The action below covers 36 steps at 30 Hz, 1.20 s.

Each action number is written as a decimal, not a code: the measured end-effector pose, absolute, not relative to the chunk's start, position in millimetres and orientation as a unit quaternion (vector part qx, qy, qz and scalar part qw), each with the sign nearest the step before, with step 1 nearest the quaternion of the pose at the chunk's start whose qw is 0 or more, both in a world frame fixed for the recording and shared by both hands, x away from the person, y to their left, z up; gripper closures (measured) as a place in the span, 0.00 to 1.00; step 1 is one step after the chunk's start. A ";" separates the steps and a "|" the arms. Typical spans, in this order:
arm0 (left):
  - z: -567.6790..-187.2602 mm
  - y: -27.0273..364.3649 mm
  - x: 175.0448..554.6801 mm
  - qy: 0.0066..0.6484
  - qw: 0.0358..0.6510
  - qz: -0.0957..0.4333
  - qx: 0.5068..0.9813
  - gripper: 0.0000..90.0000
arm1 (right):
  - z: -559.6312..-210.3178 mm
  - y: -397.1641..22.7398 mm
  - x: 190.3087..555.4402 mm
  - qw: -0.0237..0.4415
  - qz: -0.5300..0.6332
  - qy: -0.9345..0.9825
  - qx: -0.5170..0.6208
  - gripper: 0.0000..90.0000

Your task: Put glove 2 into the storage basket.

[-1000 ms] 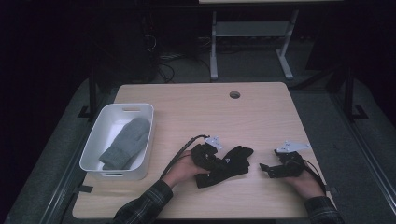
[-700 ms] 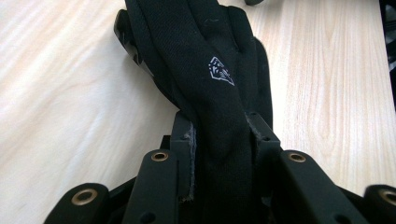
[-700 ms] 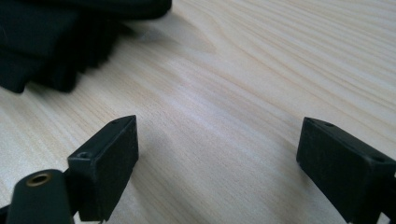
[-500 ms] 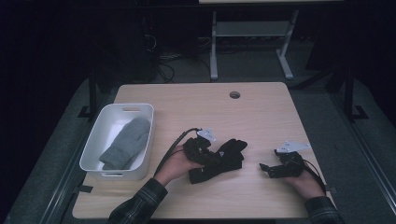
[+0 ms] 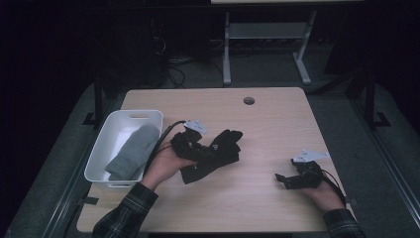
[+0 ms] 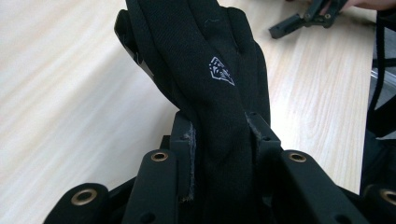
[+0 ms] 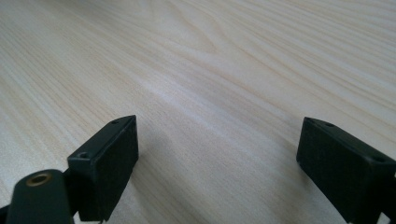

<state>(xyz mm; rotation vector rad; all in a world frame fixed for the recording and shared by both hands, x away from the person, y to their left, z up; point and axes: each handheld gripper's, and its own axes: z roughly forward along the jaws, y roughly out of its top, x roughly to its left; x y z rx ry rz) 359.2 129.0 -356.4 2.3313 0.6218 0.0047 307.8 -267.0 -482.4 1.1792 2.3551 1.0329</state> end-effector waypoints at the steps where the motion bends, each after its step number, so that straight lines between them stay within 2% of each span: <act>1: -350.9 136.0 359.9 0.245 0.357 0.009 0.901 0.76 | -482.4 -267.0 307.8 0.156 0.361 0.822 0.412 0.14; 12: -314.5 205.2 362.3 0.294 0.362 0.055 0.883 0.76 | -482.5 -267.2 308.1 0.157 0.361 0.823 0.410 0.14; 19: -305.1 264.9 362.1 0.355 0.373 0.079 0.854 0.76 | -482.5 -267.2 308.1 0.157 0.361 0.823 0.410 0.14; 28: -323.7 325.6 362.6 0.426 0.362 0.095 0.823 0.76 | -482.6 -267.6 308.3 0.159 0.361 0.823 0.410 0.14; 36: -352.3 340.4 368.5 0.454 0.343 0.080 0.818 0.76 | -482.6 -267.6 308.3 0.159 0.360 0.822 0.411 0.14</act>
